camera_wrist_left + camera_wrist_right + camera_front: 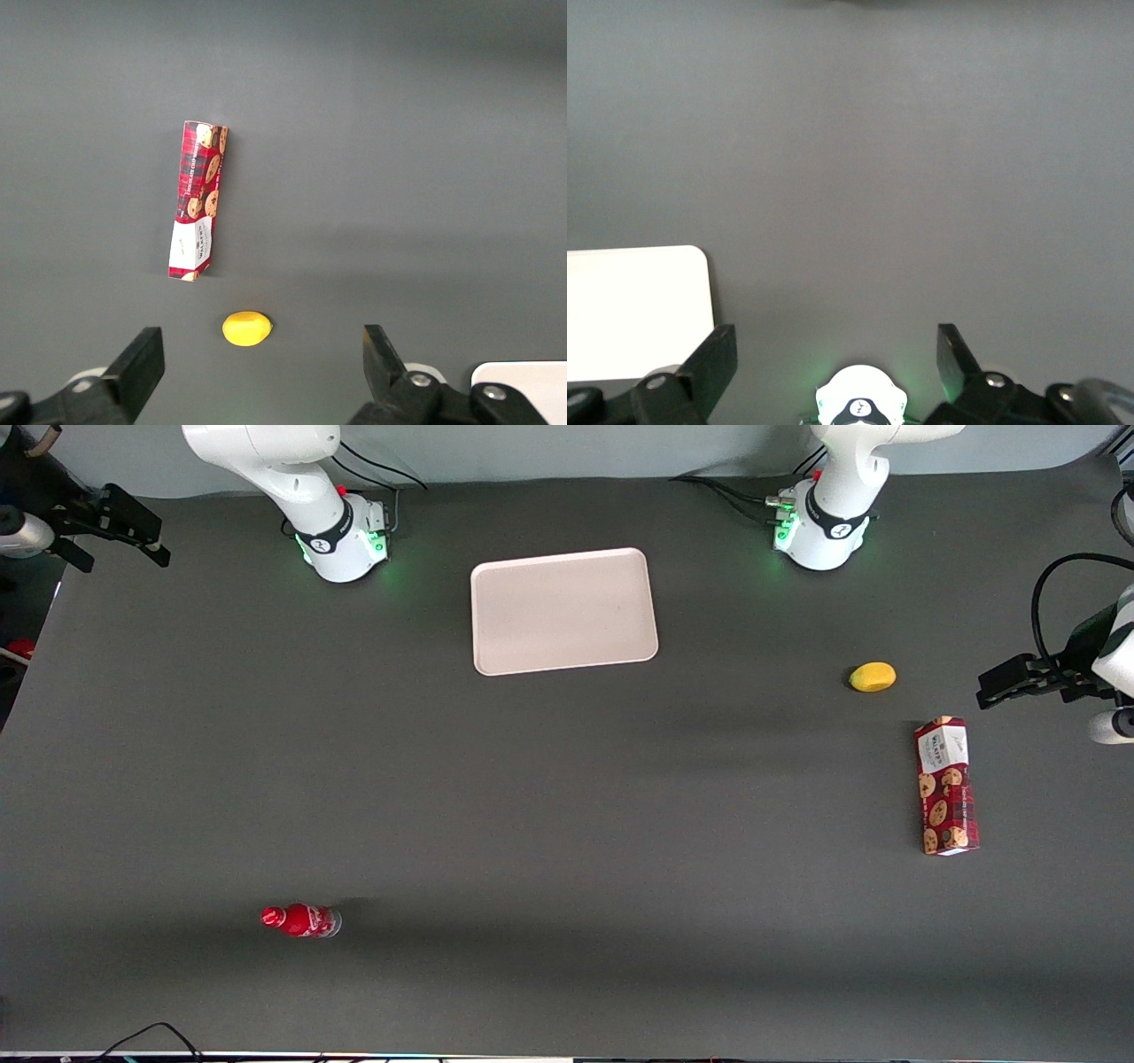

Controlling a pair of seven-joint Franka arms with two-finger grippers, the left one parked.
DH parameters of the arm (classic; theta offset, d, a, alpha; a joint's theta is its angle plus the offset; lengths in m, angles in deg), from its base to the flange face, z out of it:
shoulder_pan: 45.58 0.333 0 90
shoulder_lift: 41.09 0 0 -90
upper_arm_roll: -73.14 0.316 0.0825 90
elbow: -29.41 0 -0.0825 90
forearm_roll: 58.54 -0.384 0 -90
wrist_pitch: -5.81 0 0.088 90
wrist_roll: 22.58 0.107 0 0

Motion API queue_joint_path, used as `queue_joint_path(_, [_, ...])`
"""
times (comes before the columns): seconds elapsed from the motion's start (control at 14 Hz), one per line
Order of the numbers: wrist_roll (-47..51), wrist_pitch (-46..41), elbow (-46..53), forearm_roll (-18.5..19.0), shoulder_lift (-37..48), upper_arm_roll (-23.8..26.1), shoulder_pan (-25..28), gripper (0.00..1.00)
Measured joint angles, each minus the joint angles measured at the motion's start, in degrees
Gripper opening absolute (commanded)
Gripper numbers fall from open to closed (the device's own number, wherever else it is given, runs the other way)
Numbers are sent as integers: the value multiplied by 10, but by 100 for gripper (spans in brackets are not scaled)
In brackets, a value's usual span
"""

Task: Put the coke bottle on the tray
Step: 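Move the right gripper down toward the red Coca-Cola bottle lying on its side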

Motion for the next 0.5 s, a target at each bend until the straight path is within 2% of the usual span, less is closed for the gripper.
queue_joint_path(0.5, [10,12,40,-1,-30,2,3,100])
